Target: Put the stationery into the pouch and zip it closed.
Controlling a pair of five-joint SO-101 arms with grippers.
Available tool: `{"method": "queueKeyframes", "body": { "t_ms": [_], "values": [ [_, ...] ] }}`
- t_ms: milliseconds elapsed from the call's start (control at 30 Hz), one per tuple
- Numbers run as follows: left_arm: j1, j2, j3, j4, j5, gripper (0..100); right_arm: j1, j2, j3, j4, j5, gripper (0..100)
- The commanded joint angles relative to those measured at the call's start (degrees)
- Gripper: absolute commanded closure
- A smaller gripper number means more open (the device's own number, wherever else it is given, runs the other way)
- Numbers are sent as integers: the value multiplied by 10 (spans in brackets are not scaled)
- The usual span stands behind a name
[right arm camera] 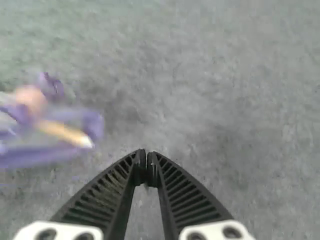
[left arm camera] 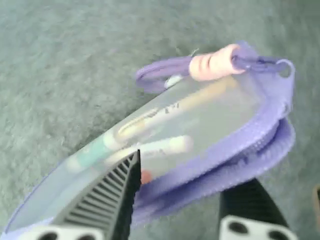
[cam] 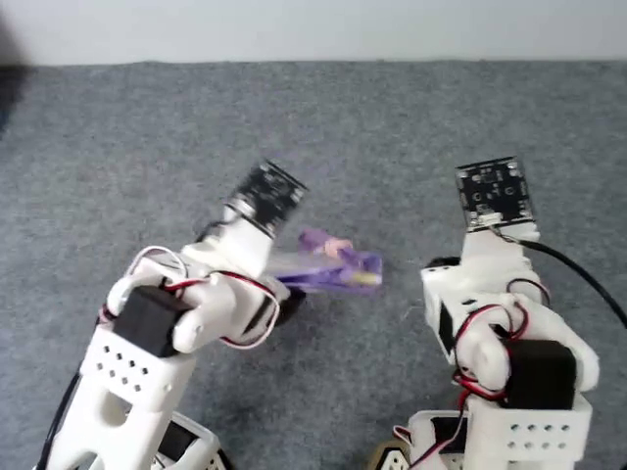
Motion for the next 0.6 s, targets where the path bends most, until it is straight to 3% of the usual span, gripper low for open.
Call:
{"method": "queueKeyframes", "body": {
  "t_ms": [0,200,567],
  "values": [
    [-37,-7,-44,3,34,752,9,7,-25,20,6,987],
    [-56,-26,-58,24,35,752,11,8,-24,24,6,990],
    [-56,-193,-73,16,69,751,10,8,-24,24,6,990]
  ]
}}
